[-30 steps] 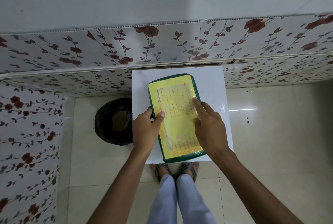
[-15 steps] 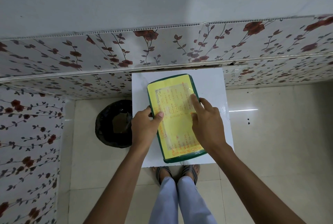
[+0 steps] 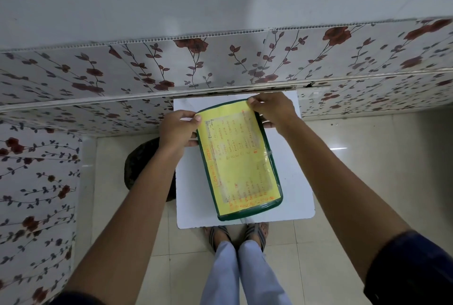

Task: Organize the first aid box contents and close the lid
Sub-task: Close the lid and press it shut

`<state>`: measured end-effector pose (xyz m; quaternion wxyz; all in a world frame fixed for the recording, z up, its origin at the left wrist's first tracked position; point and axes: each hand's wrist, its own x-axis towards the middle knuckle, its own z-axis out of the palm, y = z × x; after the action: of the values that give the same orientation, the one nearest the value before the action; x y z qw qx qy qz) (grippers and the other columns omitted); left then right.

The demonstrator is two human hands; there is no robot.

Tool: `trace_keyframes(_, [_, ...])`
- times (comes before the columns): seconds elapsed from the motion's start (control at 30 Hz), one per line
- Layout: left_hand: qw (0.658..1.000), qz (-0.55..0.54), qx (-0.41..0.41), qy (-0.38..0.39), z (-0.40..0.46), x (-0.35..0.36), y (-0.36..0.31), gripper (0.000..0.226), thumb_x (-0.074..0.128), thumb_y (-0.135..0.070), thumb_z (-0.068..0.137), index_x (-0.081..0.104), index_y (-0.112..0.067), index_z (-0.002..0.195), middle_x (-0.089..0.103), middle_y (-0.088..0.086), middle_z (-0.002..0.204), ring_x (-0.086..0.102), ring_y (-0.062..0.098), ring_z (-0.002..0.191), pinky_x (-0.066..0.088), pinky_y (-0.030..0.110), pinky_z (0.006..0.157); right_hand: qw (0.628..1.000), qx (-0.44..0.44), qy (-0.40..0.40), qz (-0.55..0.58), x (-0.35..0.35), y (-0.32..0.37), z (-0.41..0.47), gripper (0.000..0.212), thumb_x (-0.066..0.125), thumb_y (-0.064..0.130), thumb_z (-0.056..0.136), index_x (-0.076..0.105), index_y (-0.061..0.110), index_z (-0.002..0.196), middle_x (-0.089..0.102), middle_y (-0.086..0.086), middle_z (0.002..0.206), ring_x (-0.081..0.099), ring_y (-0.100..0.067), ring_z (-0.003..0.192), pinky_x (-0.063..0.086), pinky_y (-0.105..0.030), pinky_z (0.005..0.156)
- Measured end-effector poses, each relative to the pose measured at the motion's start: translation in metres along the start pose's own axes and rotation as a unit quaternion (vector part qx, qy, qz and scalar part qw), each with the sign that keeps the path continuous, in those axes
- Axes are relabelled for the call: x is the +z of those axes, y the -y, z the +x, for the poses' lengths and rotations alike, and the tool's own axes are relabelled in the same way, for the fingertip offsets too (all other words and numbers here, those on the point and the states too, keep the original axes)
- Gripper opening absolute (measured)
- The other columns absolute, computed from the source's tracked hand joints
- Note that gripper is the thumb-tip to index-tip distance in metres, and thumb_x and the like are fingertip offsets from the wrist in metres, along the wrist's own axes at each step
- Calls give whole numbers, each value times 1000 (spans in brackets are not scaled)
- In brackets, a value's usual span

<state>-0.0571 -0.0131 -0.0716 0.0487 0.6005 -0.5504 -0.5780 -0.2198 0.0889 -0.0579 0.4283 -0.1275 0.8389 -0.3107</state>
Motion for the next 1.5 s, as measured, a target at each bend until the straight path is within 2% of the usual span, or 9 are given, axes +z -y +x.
trace_keyframes(0.17, [998, -43, -50, 0, 6, 2, 3, 10, 59, -19, 88, 58, -11, 81, 67, 10, 90, 65, 25, 79, 54, 33, 58, 999, 39, 8, 17, -1, 1, 10, 25, 59, 30, 87, 65, 14, 106, 68, -7, 108, 64, -27, 97, 54, -43, 89])
trace_keyframes(0.4, [999, -30, -7, -30, 5, 7, 5, 17, 58, -23, 88, 60, -8, 95, 67, 12, 92, 65, 27, 79, 55, 34, 59, 999, -1, -35, 25, 6, -7, 6, 30, 53, 32, 91, 63, 17, 115, 62, 1, 100, 60, -23, 92, 53, -33, 78])
trace_keyframes(0.6, [988, -74, -122, 52, -50, -1, 43, 11, 61, -14, 86, 61, -4, 89, 68, 11, 87, 66, 25, 75, 57, 37, 63, 996, 68, 44, 24, 6, -57, -43, 31, 53, 26, 91, 56, 15, 119, 65, -3, 106, 64, -21, 91, 55, -40, 86])
trace_keyframes(0.77, [993, -73, -86, -12, -62, 11, 64, 20, 57, -17, 89, 58, -3, 74, 66, 16, 82, 64, 31, 70, 56, 38, 61, 998, 47, -51, 5, 20, -82, -65, 22, 42, 30, 95, 53, 16, 108, 61, -1, 99, 59, -19, 82, 44, -23, 58])
trace_keyframes(0.97, [998, -46, -33, -16, -57, 8, 64, 26, 54, -24, 91, 57, -2, 77, 65, 12, 75, 65, 27, 66, 58, 36, 60, 997, 12, -80, 6, 27, -82, -68, 31, 34, 31, 97, 52, 12, 114, 60, -1, 99, 57, -19, 83, 41, -29, 68])
trace_keyframes(1.1, [994, -58, -76, 60, -83, 4, 92, 15, 64, -20, 84, 56, -8, 80, 67, 16, 89, 67, 24, 73, 59, 36, 62, 999, 37, -16, 27, 14, -105, -84, 22, 43, 31, 94, 55, 19, 108, 62, 0, 101, 60, -19, 89, 50, -33, 78])
trace_keyframes(1.17, [988, -67, -111, 85, -99, 5, 108, 11, 64, -13, 83, 56, -5, 81, 62, 18, 88, 67, 21, 64, 60, 35, 61, 997, 61, 16, 41, 11, -122, -96, 13, 50, 26, 92, 54, 19, 102, 64, -3, 99, 63, -20, 84, 55, -38, 83])
trace_keyframes(1.27, [987, -77, -123, 64, -108, 12, 114, 10, 58, -7, 87, 54, -5, 78, 55, 14, 77, 63, 14, 44, 60, 32, 53, 997, 62, 3, 45, 15, -134, -108, 14, 49, 20, 93, 55, 12, 102, 64, -6, 95, 63, -19, 72, 53, -28, 72])
trace_keyframes(1.5, [995, -33, -92, 30, -112, 17, 111, 11, 57, -8, 88, 53, -8, 77, 55, 11, 75, 61, 8, 41, 58, 26, 50, 997, 62, -34, 39, 25, -132, -112, 19, 43, 19, 96, 54, 7, 105, 61, -7, 95, 59, -21, 74, 45, -19, 58])
